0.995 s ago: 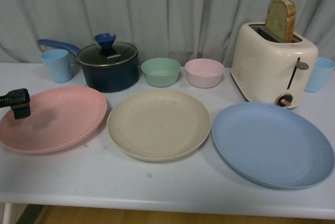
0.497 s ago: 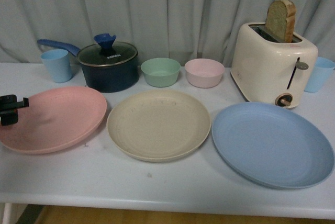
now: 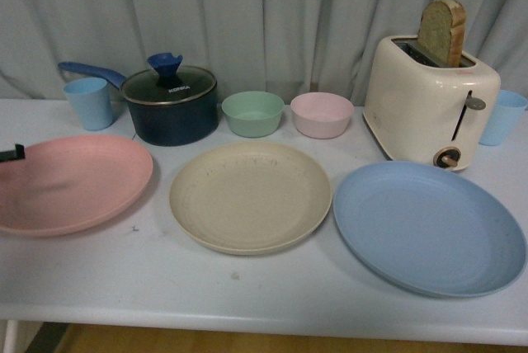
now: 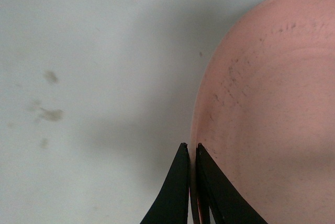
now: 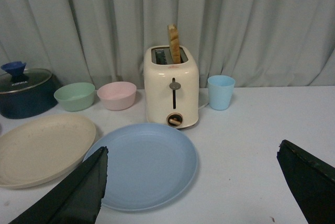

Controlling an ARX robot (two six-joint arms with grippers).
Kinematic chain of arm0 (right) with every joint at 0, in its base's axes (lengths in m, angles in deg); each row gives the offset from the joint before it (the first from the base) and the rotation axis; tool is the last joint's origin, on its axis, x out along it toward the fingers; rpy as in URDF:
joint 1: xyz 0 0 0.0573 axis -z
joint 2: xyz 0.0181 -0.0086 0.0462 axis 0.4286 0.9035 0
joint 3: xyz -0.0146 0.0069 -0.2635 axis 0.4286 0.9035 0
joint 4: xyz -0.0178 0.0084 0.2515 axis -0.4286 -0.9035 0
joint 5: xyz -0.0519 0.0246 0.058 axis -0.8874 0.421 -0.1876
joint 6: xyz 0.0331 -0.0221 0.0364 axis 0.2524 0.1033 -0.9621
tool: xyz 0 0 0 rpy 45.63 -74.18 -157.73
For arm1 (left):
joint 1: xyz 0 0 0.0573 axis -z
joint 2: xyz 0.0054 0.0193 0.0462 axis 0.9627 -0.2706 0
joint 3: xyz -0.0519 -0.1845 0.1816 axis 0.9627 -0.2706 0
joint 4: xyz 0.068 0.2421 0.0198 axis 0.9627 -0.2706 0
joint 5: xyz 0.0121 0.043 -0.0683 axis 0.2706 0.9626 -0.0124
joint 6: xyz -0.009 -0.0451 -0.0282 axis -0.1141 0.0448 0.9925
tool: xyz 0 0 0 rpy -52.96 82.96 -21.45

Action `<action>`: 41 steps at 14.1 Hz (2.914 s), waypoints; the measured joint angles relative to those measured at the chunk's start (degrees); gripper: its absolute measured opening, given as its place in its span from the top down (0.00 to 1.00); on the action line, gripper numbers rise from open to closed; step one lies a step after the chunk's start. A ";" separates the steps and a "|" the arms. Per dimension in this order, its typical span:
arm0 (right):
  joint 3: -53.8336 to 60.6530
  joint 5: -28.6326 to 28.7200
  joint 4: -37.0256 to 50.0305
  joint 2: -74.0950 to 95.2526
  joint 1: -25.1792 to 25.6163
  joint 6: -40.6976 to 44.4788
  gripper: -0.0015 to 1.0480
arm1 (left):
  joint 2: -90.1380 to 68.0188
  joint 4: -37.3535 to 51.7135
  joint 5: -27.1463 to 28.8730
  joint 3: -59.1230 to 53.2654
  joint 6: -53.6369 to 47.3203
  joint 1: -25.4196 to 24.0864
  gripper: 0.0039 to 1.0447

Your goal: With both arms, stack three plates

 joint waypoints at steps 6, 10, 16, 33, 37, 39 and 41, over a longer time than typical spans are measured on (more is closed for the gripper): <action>0.00 0.00 0.00 0.00 0.00 0.00 0.06 | 22.14 1.03 -7.80 -12.87 -0.79 14.84 0.98; 0.00 0.00 0.00 0.00 0.00 0.00 0.06 | 14.25 4.50 -3.50 -11.04 3.80 24.76 0.98; 0.00 0.00 0.00 0.00 0.00 0.00 0.06 | 5.77 6.19 0.00 -6.12 11.21 26.75 0.98; 0.00 0.00 0.00 0.00 0.00 0.00 0.06 | 52.48 42.58 -0.92 -47.76 3.26 18.45 0.50; 0.00 0.00 0.00 0.00 0.00 0.00 0.06 | 61.44 42.05 -0.96 -58.62 1.64 18.60 0.99; 0.00 0.00 0.00 0.00 0.00 0.00 0.06 | 66.95 40.37 -0.96 -61.96 1.44 18.60 0.99; 0.00 0.00 0.00 0.00 0.00 0.00 0.06 | 71.82 37.59 -0.96 -64.92 1.44 18.60 0.99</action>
